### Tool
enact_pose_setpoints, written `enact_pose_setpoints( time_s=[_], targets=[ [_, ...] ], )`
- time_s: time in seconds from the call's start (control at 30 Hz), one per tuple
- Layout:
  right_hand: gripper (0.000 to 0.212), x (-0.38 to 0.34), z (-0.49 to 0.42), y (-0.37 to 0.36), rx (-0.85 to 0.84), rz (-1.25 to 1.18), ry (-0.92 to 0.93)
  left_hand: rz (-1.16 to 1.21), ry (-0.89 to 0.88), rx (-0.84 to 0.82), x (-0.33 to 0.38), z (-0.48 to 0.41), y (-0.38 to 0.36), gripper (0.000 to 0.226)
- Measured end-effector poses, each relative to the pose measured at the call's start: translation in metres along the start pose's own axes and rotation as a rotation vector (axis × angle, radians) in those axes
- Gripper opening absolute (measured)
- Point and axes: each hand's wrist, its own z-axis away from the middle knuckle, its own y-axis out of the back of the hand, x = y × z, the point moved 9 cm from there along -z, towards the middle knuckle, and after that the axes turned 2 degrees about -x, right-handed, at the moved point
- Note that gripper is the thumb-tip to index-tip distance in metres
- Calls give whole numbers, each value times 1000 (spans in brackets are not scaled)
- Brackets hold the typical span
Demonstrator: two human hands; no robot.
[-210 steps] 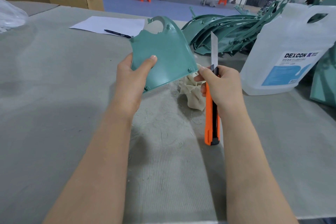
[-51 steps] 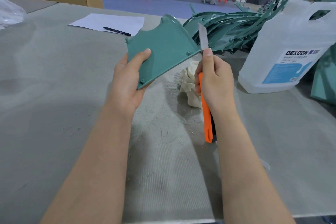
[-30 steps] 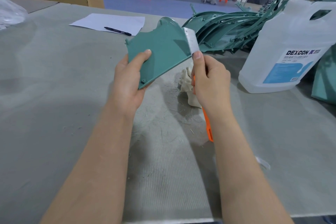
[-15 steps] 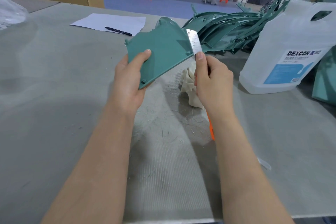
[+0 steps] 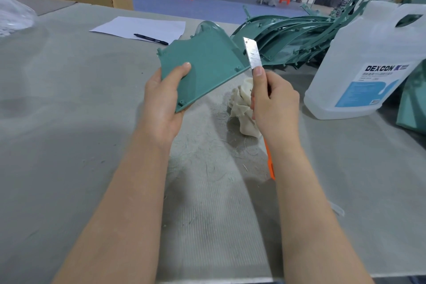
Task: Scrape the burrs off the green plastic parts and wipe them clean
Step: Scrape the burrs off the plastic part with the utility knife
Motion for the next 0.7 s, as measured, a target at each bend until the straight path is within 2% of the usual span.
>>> enact_pose_setpoints(
  time_s=[0.17, 0.43, 0.7],
  targets=[
    [54, -1, 0, -3, -29, -16, -2, -8, 0, 13, -1, -2, 2, 13],
    [55, -12, 8, -26, -176, 39, 60, -11, -5, 39, -3, -3, 5, 15],
    [53, 3, -1, -2, -24, 19, -14, -22, -11, 23, 0, -2, 2, 12]
  ],
)
